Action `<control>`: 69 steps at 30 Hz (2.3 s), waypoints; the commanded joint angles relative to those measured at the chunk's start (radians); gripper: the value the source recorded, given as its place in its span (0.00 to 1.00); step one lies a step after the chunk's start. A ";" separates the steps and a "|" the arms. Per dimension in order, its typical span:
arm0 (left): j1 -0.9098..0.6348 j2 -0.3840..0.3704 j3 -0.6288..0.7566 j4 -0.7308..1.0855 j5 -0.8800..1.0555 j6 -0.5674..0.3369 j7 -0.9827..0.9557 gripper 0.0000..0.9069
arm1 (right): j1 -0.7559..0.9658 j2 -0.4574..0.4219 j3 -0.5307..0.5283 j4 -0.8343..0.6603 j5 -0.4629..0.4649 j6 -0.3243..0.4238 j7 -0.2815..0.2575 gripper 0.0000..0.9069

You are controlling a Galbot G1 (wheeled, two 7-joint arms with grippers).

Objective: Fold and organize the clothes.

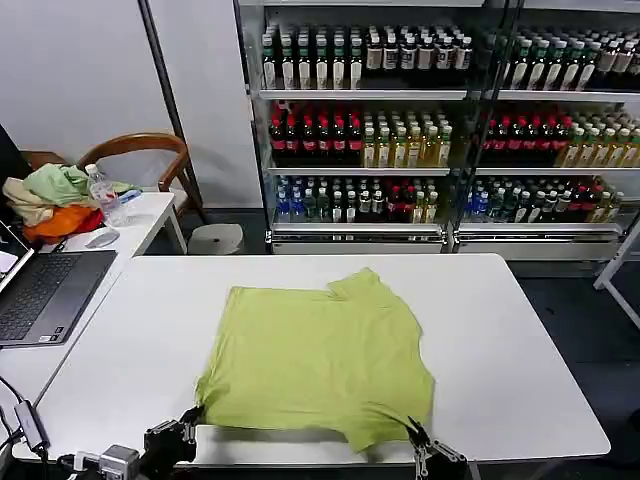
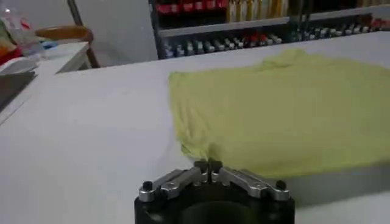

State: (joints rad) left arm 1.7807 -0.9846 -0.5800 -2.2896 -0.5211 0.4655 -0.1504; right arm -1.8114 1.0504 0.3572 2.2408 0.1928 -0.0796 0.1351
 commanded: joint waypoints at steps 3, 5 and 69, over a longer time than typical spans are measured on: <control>-0.228 -0.015 0.046 0.135 -0.078 -0.113 0.059 0.04 | 0.216 0.005 -0.010 -0.092 0.042 -0.052 0.002 0.00; -0.260 -0.010 0.048 0.159 -0.102 -0.118 0.062 0.04 | 0.255 0.006 -0.016 -0.116 0.050 -0.062 0.001 0.00; -0.360 0.005 0.136 0.288 -0.120 -0.103 0.018 1.00 | 0.409 0.053 -0.105 -0.233 0.101 -0.192 0.093 1.00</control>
State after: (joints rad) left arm 1.3046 -0.9824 -0.4206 -1.8768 -0.6169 0.3208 -0.0719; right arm -1.2696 1.1124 0.2329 1.9045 0.2887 -0.2788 0.2125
